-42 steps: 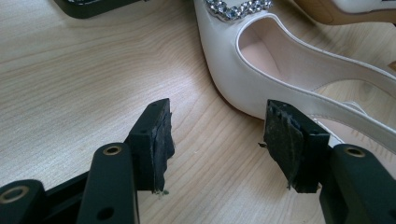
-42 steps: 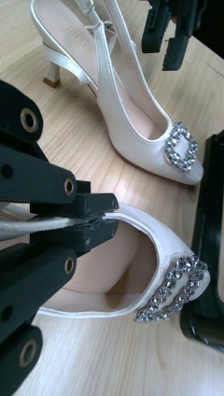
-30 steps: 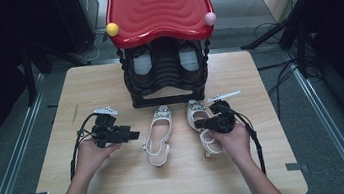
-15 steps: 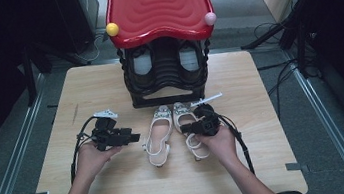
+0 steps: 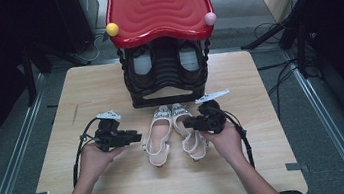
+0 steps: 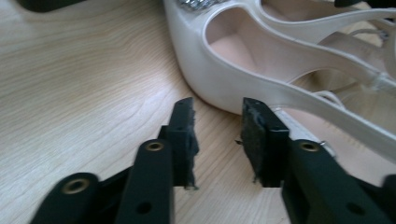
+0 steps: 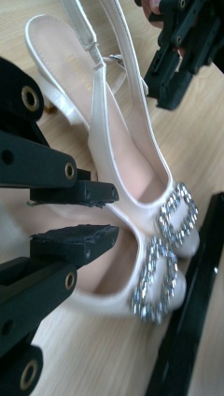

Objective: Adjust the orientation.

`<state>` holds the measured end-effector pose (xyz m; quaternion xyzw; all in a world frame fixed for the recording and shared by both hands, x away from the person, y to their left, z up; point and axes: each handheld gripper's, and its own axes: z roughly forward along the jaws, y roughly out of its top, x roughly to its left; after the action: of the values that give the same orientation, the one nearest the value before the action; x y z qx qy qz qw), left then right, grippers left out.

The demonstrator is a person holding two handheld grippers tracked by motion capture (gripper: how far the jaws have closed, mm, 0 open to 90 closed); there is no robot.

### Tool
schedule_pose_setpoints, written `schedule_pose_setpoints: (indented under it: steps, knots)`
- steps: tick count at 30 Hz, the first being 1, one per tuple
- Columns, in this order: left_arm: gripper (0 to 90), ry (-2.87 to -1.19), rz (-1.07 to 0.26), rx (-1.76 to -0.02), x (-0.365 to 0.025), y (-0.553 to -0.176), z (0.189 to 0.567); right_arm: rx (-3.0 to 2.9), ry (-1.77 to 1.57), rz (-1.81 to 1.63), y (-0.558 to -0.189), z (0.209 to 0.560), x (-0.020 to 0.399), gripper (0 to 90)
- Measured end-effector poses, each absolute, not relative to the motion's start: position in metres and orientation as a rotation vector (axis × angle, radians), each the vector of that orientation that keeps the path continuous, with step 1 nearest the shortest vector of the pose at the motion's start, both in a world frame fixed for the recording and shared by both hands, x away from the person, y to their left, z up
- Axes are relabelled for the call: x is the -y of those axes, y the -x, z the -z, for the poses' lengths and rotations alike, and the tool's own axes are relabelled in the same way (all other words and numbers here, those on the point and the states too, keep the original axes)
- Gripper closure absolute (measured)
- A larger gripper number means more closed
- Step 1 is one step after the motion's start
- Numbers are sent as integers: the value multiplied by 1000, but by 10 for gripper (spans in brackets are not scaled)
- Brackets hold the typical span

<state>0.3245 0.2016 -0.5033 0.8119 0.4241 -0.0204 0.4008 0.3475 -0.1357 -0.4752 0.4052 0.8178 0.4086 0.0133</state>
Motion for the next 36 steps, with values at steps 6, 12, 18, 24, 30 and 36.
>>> schedule_pose_setpoints:
  steps: [6, 12, 18, 24, 30, 36]
  knots:
    - [864, -2066, 70, -1058, -195, -326, 504, -2487, -1339, -1267, -354, 478, 161, 845]
    - [893, -2100, 77, -1045, -186, -331, 512, -2498, -1374, -1183, -358, 491, 166, 896]
    - [886, -2121, 73, -1038, -180, -335, 517, -2521, -1411, -1136, -360, 502, 168, 900]
    - [881, -2130, 93, -1057, -176, -338, 523, -2559, -1417, -1092, -361, 512, 164, 900]
    - [883, -2117, 120, -1057, -177, -339, 524, -2557, -1437, -1107, -361, 513, 163, 900]
    - [886, -2107, 144, -1052, -175, -339, 525, -2554, -1444, -1116, -361, 514, 163, 900]
